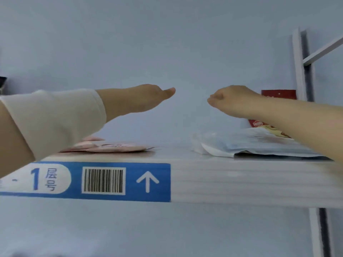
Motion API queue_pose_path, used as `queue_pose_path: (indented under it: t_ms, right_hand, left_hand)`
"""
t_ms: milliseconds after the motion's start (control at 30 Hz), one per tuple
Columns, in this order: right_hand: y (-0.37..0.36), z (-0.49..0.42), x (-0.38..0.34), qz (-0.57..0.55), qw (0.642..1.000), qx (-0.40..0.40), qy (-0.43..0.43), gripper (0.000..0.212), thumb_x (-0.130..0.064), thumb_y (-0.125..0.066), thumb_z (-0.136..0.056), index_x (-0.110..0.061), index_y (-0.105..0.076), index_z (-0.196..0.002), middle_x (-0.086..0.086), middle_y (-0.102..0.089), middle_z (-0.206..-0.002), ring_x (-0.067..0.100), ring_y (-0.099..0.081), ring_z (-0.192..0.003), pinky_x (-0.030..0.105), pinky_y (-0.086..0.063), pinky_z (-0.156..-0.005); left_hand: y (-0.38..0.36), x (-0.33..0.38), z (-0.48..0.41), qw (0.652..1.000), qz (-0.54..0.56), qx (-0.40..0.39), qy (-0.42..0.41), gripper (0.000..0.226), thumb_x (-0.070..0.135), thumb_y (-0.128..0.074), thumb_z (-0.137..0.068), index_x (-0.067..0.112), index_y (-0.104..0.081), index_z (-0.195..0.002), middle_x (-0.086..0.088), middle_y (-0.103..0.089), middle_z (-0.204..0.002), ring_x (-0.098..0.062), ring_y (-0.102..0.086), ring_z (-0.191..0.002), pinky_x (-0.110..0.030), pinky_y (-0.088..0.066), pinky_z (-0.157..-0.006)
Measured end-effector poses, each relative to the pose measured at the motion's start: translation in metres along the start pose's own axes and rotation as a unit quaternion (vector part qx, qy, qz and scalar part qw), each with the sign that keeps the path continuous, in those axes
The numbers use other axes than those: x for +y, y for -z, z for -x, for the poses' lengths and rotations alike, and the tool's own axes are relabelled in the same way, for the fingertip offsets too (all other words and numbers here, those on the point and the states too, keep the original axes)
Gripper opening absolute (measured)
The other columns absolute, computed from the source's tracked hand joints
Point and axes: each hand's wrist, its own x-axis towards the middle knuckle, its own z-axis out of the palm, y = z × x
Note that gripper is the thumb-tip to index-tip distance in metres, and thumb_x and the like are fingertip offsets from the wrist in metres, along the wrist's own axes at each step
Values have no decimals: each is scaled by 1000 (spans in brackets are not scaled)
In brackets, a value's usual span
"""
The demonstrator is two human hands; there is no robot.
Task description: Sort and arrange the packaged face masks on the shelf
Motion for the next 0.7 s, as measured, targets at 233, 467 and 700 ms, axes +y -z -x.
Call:
queue_pose_path:
  t_ms: [233, 467, 700]
  right_hand:
    - [-32, -7, -114, -115, 984, -133, 16, 60, -50, -37, -96, -11, -37, -140, 5, -35, -148, 28, -37, -131, 35, -34, -103]
    - [-70, -22, -182, -54, 956, -273, -87, 78, -69, -24, -89, -20, -14, -150, 9, -14, -157, 39, -44, -125, 48, -42, -100]
    - [-93, -45, -207, -59, 928, -316, -189, 81, -70, -18, -89, -20, -7, -150, 14, -6, -157, 39, -36, -133, 42, -36, -101]
  left_hand:
    - [34, -99, 24, 990, -65, -6, 121, 69, 55, -19, -97, 8, -29, -146, -7, -24, -156, -25, -22, -143, -37, -15, -114]
    - [48, -202, 23, 980, -91, -68, 165, 85, 71, -13, -87, 13, -27, -148, -6, -23, -156, -25, -21, -143, -43, -10, -118]
    - [34, -236, -4, 969, -81, -188, 138, 79, 70, -6, -89, 21, -18, -150, 1, -13, -159, -22, -9, -146, -43, -4, -116]
